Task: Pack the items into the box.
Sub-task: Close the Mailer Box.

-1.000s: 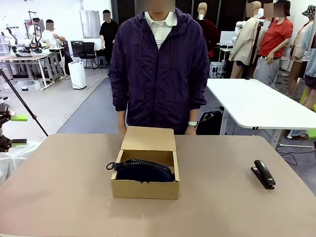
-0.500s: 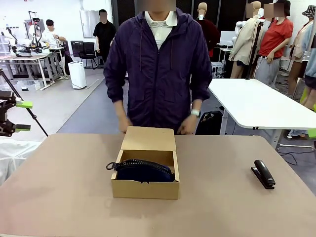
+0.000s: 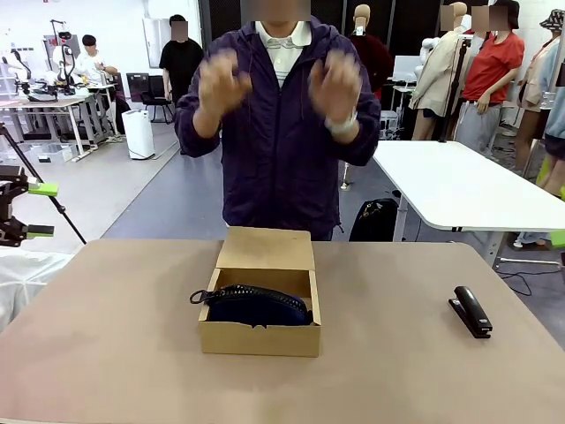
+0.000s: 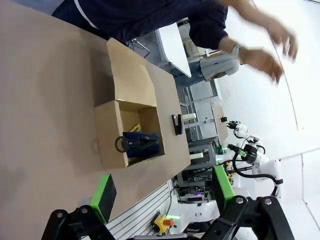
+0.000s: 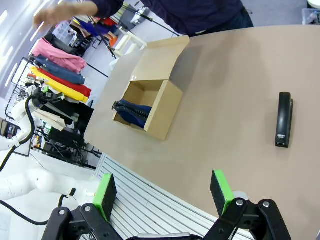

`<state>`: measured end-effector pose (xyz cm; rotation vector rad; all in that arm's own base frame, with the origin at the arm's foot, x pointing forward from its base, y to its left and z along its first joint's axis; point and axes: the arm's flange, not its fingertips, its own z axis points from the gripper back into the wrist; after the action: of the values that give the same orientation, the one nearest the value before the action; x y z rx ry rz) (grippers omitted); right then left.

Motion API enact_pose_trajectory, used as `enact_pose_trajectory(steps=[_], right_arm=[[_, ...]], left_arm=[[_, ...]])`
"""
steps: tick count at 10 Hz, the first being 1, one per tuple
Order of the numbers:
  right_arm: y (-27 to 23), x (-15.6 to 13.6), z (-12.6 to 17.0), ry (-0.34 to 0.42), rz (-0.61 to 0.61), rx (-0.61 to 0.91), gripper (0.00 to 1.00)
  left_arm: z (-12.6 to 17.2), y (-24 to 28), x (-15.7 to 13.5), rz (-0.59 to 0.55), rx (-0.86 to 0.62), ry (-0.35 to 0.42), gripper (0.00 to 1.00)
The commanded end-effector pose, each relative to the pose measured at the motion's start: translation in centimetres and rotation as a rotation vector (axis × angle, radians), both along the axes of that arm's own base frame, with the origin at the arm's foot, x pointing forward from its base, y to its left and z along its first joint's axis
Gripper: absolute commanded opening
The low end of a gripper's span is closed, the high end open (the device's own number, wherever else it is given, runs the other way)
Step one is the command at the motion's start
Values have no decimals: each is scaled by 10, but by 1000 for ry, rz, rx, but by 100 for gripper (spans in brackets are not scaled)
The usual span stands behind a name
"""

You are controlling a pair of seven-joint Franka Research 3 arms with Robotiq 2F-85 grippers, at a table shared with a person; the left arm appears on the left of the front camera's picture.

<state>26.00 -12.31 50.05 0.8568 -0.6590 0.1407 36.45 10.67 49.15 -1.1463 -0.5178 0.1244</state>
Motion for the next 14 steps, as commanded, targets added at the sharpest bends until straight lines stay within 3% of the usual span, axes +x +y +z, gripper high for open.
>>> enact_pose_trajectory(steps=[1, 8, 9, 10, 12, 13, 14], right_arm=[[2, 0, 1, -6, -5, 19, 100], [0, 0, 0, 0, 0, 0, 100], [11, 22, -3, 34, 70, -13, 100], [30, 51, -11, 22, 81, -5, 100], [72, 119, -56, 5, -19, -63, 100], [93, 142, -81, -3, -93, -87, 100], [105, 152, -104, 43, -59, -85, 100]], left_arm=[[0, 3, -4, -16, 4, 6, 100], [0, 3, -4, -16, 4, 6, 100], [0, 0, 0, -1, 0, 0, 100], [-17, -12, 23, -8, 9, 48, 100], [-72, -41, 60, 44, -25, 147, 100], [-92, -45, 65, 83, -40, 159, 100], [-108, -55, 65, 67, -33, 170, 100]])
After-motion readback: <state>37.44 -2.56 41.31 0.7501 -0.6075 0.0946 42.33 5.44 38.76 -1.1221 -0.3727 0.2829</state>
